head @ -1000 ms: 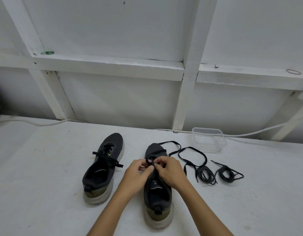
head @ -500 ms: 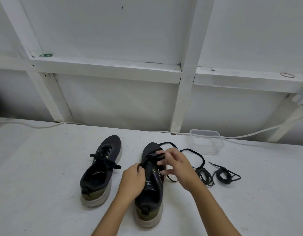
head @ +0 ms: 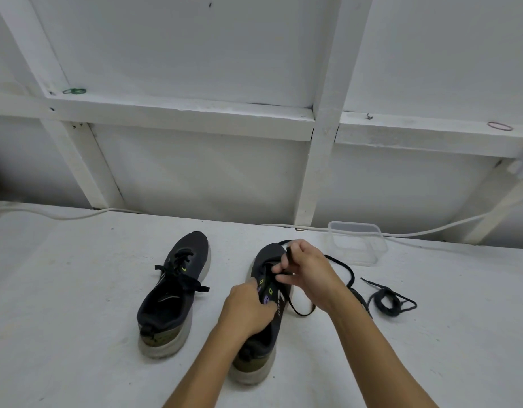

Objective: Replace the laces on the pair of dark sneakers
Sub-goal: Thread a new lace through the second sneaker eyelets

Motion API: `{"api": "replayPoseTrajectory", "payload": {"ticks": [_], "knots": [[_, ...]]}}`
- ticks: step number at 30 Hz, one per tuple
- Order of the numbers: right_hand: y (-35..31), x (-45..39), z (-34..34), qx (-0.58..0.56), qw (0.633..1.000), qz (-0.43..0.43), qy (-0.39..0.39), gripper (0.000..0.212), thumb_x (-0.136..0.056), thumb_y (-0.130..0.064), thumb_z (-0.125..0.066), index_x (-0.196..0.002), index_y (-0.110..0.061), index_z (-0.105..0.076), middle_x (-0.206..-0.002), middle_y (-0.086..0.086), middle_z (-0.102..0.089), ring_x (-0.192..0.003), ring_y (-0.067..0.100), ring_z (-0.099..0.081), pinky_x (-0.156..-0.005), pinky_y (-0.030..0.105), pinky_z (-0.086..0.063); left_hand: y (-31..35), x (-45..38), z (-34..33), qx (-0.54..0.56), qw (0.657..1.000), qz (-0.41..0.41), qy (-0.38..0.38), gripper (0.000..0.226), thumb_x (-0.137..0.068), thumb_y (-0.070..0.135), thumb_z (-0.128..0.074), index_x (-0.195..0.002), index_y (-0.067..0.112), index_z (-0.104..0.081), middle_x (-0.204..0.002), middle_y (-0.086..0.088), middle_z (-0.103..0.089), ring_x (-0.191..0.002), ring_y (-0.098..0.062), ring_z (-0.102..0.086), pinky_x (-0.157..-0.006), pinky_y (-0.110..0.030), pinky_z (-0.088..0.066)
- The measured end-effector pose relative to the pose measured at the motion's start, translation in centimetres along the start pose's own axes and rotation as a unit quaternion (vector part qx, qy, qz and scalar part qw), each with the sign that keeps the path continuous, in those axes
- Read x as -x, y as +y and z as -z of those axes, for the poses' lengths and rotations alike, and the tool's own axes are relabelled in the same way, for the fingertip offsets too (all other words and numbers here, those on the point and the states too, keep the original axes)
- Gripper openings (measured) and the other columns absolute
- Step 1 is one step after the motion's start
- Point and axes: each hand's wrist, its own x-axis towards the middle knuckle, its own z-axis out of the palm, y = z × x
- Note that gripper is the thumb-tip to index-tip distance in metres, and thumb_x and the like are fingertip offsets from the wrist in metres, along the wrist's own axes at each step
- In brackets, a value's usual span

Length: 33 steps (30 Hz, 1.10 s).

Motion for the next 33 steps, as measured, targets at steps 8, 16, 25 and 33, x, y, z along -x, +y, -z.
{"api": "replayPoseTrajectory", "payload": {"ticks": [8, 16, 25, 33], "knots": [[-1.0, 0.7, 3.0, 0.379, 0.924, 0.007, 0.051, 0.023, -0.091, -0.050, -0.064, -0.086, -0.032, -0.076, -0.060, -0.014, -0.060, -0.051, 0.003, -0.054, -0.053, 0.019, -0.037, -1.0, -0.3, -0.3, -0.011, 0.999, 0.041, 0.007, 0.026, -0.094, 0.035, -0.055, -0.107, 0.013, -0.055, -0.111, -0.009, -0.061, -0.092, -0.022, -0.058, -0.073, -0.027, -0.044], [0.6, 1.1, 1.8, 0.217, 0.972, 0.073, -0.044, 0.016, -0.086, -0.040, -0.068, -0.083, -0.027, -0.075, -0.093, -0.016, -0.073, -0.064, -0.001, -0.055, -0.061, 0.016, -0.042, -1.0, -0.3, -0.1, -0.017, 0.999, 0.044, 0.006, 0.021, -0.092, 0.035, -0.056, -0.099, 0.015, -0.053, -0.110, -0.009, -0.062, -0.093, -0.026, -0.058, -0.075, -0.029, -0.044], [0.9, -0.5, 0.7, 0.434, 0.891, 0.009, 0.132, 0.049, -0.081, -0.066, -0.066, -0.083, -0.020, -0.049, -0.073, -0.008, -0.058, -0.059, 0.008, -0.049, -0.055, 0.025, -0.035, -1.0, -0.3, 0.0, 0.000, 0.999, 0.043, 0.008, 0.027, -0.091, 0.037, -0.058, -0.108, 0.016, -0.056, -0.107, -0.005, -0.060, -0.086, -0.020, -0.057, -0.070, -0.026, -0.043], [2.7, -1.0, 1.1, 0.623, 0.779, 0.046, 0.046, 0.026, -0.087, -0.050, -0.072, -0.110, -0.037, -0.067, -0.099, -0.012, -0.066, -0.095, 0.014, -0.062, -0.069, 0.028, -0.041, -1.1, -0.3, -0.1, 0.002, 0.999, 0.045, 0.011, 0.028, -0.090, 0.040, -0.059, -0.106, 0.018, -0.054, -0.104, -0.004, -0.058, -0.086, -0.020, -0.056, -0.067, -0.025, -0.041]]}}
